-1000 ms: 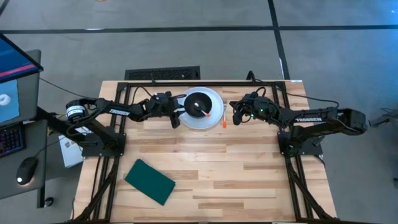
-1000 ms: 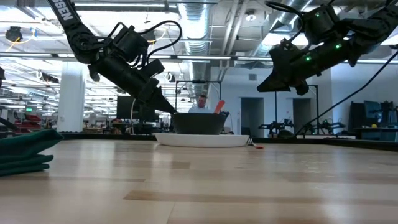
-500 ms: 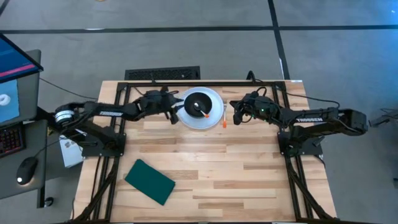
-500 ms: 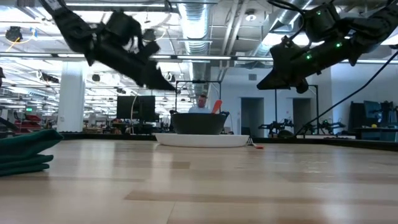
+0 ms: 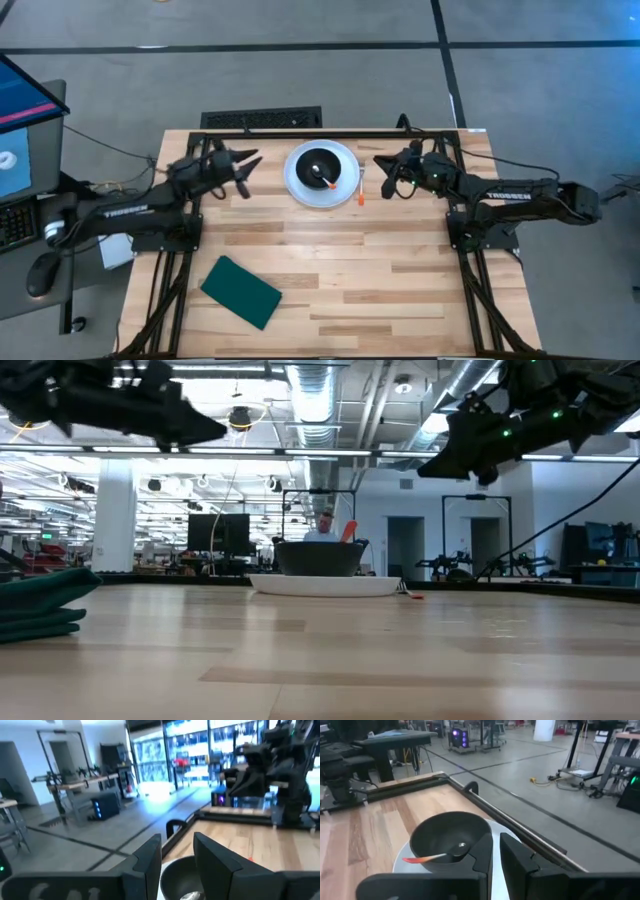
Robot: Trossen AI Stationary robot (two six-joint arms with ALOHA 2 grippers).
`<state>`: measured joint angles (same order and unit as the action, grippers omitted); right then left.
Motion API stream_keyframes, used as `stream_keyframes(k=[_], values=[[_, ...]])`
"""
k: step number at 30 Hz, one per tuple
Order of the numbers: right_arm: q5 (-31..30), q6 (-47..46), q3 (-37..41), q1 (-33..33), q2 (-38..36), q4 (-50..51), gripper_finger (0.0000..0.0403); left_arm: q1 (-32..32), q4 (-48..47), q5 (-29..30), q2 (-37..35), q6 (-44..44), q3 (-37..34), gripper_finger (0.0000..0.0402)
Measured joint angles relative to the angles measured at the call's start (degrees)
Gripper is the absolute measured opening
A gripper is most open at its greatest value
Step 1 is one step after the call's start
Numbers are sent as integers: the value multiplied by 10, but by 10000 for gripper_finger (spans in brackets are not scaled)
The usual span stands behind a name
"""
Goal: Set table place
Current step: Return to Home Position
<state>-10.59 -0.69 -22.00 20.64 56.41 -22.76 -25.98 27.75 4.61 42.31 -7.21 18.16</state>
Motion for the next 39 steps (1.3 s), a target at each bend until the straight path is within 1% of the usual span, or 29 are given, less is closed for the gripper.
stream_keyframes(k=[3, 7, 9, 14, 22, 28, 36, 39], values=[[0, 21, 1, -10, -1, -6, 59, 0, 3, 4, -63, 4, -43, 106], [2, 52, 49, -33, 7, -121, 59, 0, 30, 9, -130, 14, -100, 106], [2, 56, 76, -42, 2, -160, 59, 0, 31, 16, -156, 11, -120, 105], [1, 36, 136, -44, -48, -163, 59, 0, 21, 24, -195, 9, -147, 106], [0, 6, 216, -44, -152, -155, 59, 0, -19, 23, -200, 6, -147, 106], [1, -4, 216, -44, -202, -106, 59, 0, -34, 23, -200, -7, -147, 106], [1, -14, 216, -44, -253, -78, 59, 0, -94, 37, -200, -4, -147, 105], [1, -14, 216, -44, -284, -33, 59, 0, -93, 37, -200, -5, -147, 106]])
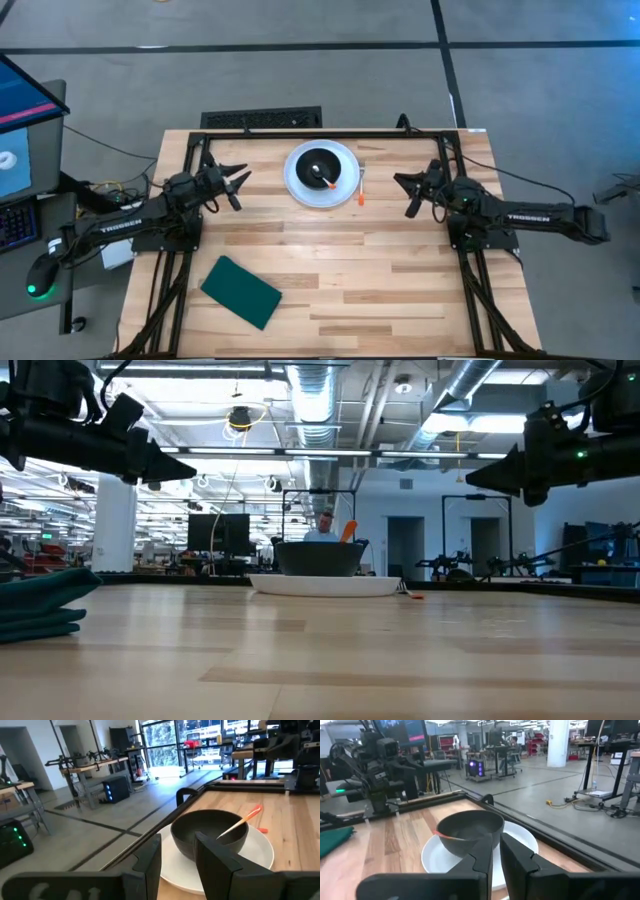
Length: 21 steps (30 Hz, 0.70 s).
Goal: Set table place
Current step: Return to Home Position
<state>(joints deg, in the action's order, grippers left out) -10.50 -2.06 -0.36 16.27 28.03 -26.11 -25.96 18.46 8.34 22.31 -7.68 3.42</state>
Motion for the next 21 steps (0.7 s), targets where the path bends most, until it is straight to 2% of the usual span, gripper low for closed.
stream_keyframes(k=[5, 10, 21], values=[[0, 0, 0, 0, -66, 77, 59, 0, -9, 5, -27, -6, 0, 106], [0, 7, 0, 0, -130, 120, 59, 0, -28, 44, -85, -20, 0, 106], [0, 10, 0, 0, -232, 192, 59, 0, -176, 74, -223, -11, 0, 106]])
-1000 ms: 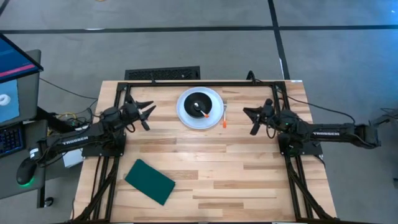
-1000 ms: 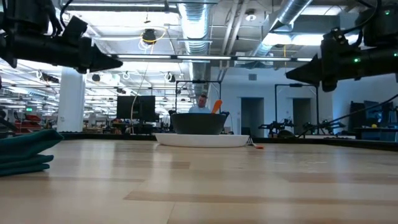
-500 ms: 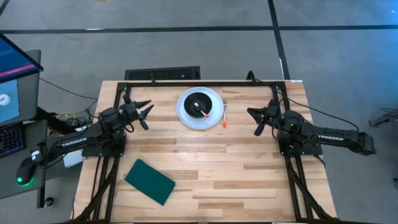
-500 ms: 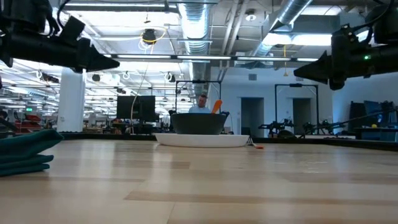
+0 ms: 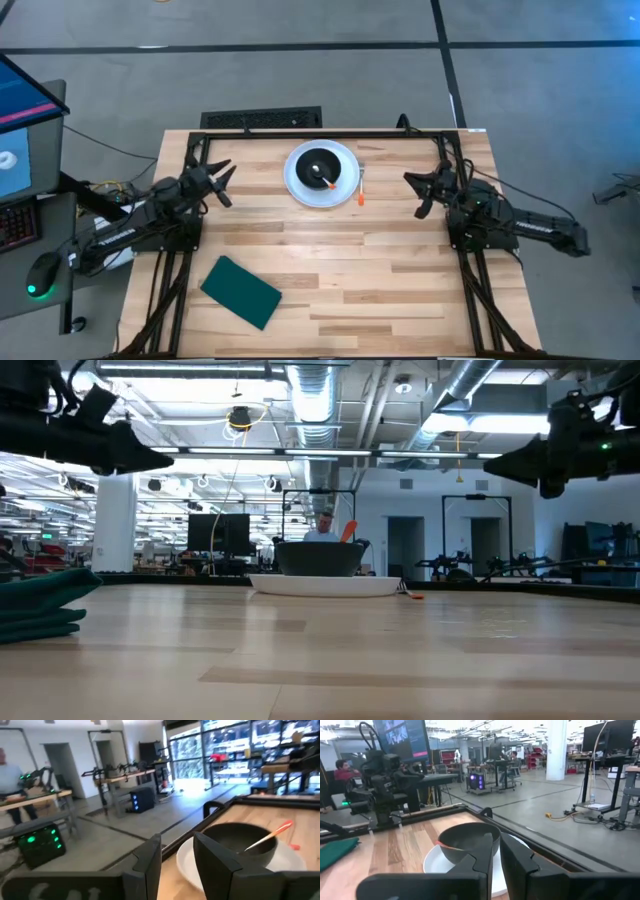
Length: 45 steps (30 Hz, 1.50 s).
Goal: Set table place
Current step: Return to Home Position
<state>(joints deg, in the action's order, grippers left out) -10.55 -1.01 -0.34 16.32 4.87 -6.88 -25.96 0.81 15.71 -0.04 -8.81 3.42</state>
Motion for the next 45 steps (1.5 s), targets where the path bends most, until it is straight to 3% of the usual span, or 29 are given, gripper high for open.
stream_keyframes(k=[5, 15, 45], values=[[0, 0, 0, 1, -23, 40, 59, 0, -47, 28, 4, 26, 0, 106], [0, 0, 0, 3, -26, 45, 59, 0, -65, -5, 5, 87, 2, 106], [0, -5, 0, 3, -26, 45, 59, 0, -67, -4, 5, 90, 1, 106]])
